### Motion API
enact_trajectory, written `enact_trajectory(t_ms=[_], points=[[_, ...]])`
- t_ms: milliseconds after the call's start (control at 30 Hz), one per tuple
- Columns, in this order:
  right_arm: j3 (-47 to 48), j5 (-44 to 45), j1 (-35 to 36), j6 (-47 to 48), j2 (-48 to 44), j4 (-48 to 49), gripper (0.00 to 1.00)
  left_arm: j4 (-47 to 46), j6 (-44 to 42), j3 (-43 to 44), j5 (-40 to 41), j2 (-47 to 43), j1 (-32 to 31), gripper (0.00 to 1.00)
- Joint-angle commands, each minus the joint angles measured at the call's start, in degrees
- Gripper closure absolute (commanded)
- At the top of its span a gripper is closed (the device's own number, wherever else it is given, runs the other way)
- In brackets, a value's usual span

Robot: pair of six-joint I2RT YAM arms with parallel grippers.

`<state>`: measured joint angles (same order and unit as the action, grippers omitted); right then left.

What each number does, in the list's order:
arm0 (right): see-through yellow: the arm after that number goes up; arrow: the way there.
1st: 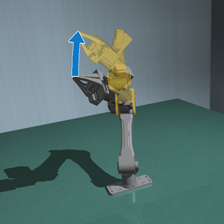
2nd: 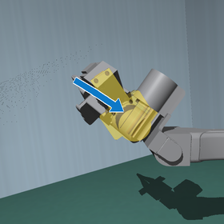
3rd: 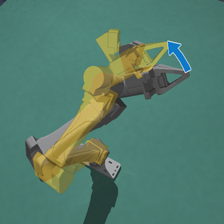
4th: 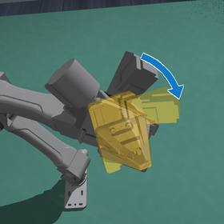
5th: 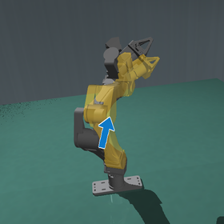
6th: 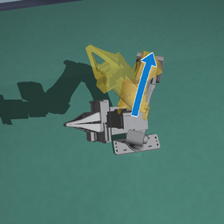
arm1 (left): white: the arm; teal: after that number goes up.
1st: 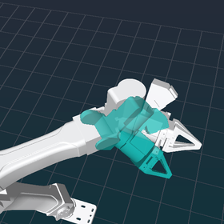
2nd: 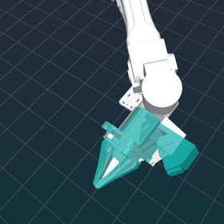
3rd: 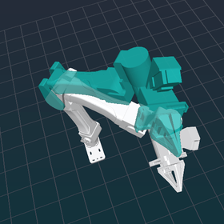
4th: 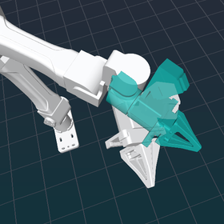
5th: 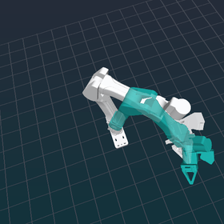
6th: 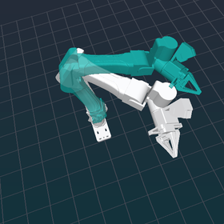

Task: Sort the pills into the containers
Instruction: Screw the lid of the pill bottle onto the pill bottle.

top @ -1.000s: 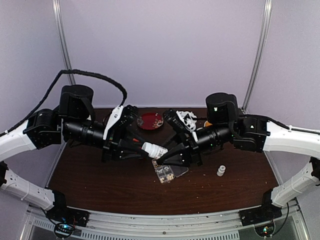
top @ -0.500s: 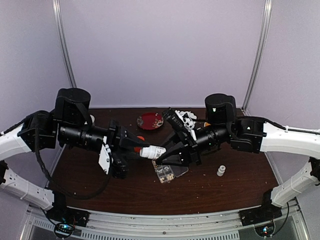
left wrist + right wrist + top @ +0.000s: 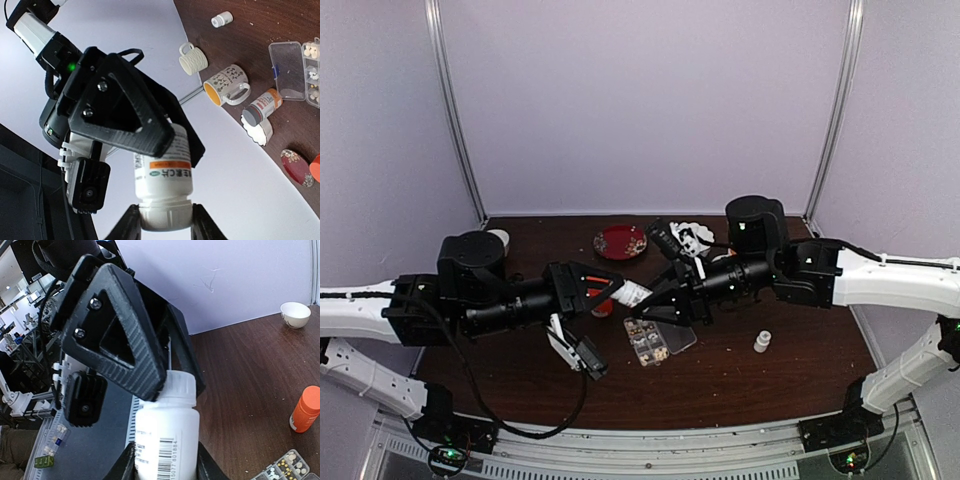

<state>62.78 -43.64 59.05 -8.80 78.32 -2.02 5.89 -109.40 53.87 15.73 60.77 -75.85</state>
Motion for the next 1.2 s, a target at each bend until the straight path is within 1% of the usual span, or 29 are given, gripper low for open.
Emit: enact_trajectory(t_ms=[0,67,133,167,267,367,433,467,533,567,667,733,767,800,900,967,1067,1167], points=[[1.38,-2.07,1.25,0.37,-3.18,3.65,1.00,-4.44,-0.97,-2.44,3.06,0.14,-0.05,0.54],[1.42,0.78,1.25,3.00,-4.10,0.05,1.00,-5.52,7.01,-2.39,2.62,-0.70,-0.01,0.37],[1.26,3.95,1.25,5.56,-5.27,-3.40,1.00,-7.44,15.67,-2.13,1.52,-1.99,-0.02,0.28],[1.10,5.00,1.25,6.69,-5.69,-4.83,1.00,-7.42,19.98,-2.12,0.74,-2.86,-0.01,0.25],[0.04,7.05,1.25,8.84,-7.15,-6.85,1.00,-6.26,32.68,-2.10,-2.31,-5.35,-0.02,0.20],[-1.38,8.91,1.29,11.20,-8.68,-6.71,1.00,-6.24,52.57,-0.08,-2.48,-6.53,-0.05,0.13],[-2.23,11.60,1.48,12.49,-9.80,-6.05,1.00,-4.17,67.52,2.52,-0.93,-6.60,-0.05,0.13],[-2.92,13.60,1.77,13.37,-10.55,-5.14,1.00,-2.50,74.89,4.37,-0.76,-6.43,-0.01,0.12],[-4.84,17.06,2.54,16.01,-11.95,-2.69,1.00,2.33,88.62,8.29,1.34,-5.56,-0.02,0.07],[-5.68,18.88,2.99,17.33,-12.45,-1.43,1.00,5.41,97.39,10.83,2.66,-4.97,-0.03,0.03],[-7.23,23.67,4.03,21.03,-13.35,1.22,1.00,15.95,112.29,17.97,2.82,-3.16,0.09,0.03],[-7.56,26.76,4.77,22.97,-13.46,1.83,1.00,18.32,118.68,19.85,-1.67,-3.13,1.36,0.03],[-7.79,28.06,5.21,24.14,-13.54,1.84,1.00,18.71,122.34,19.90,-7.74,-3.26,2.94,0.02],[-8.03,29.70,5.81,25.16,-13.61,3.49,1.00,18.56,126.36,19.70,-11.87,-3.43,5.07,0.02],[-8.55,34.18,7.45,28.05,-13.59,5.67,1.00,17.52,137.75,18.21,-21.80,-3.68,10.65,0.02],[-8.56,36.56,8.46,29.86,-13.64,6.49,1.00,17.87,143.57,17.99,-25.49,-3.38,12.89,0.02],[-8.11,38.68,9.51,31.74,-13.38,7.37,1.00,21.22,150.02,19.21,-28.13,-1.62,14.79,0.07],[-7.09,39.85,10.45,33.46,-12.75,6.85,1.00,22.27,154.76,19.79,-32.15,0.09,15.81,0.06]])
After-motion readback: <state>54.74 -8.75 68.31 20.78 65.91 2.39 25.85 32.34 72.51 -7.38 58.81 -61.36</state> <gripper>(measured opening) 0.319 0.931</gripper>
